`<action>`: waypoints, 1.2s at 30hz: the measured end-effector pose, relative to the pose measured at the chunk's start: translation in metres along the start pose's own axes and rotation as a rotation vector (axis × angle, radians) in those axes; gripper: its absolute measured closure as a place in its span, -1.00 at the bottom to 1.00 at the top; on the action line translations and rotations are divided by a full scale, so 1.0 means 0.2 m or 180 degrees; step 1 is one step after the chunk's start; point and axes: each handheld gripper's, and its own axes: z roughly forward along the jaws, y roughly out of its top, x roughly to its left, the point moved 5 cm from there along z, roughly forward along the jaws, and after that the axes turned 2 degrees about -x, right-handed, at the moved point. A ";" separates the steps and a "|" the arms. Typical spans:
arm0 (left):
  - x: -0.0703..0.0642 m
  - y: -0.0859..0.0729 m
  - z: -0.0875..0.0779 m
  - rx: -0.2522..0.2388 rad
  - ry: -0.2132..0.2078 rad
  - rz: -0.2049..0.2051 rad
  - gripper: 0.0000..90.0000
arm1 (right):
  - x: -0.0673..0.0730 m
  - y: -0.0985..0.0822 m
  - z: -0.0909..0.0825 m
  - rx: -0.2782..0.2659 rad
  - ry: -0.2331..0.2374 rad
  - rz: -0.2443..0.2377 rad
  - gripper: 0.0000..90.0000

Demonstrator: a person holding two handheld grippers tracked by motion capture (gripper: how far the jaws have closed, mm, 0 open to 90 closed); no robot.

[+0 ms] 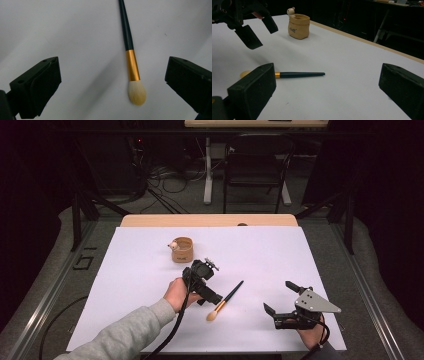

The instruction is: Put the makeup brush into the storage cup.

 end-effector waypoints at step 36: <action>-0.12 0.01 0.23 0.0545 -0.0266 0.0103 0.16 | 0.01 0.00 0.01 0.0003 -0.0019 -0.0017 -0.96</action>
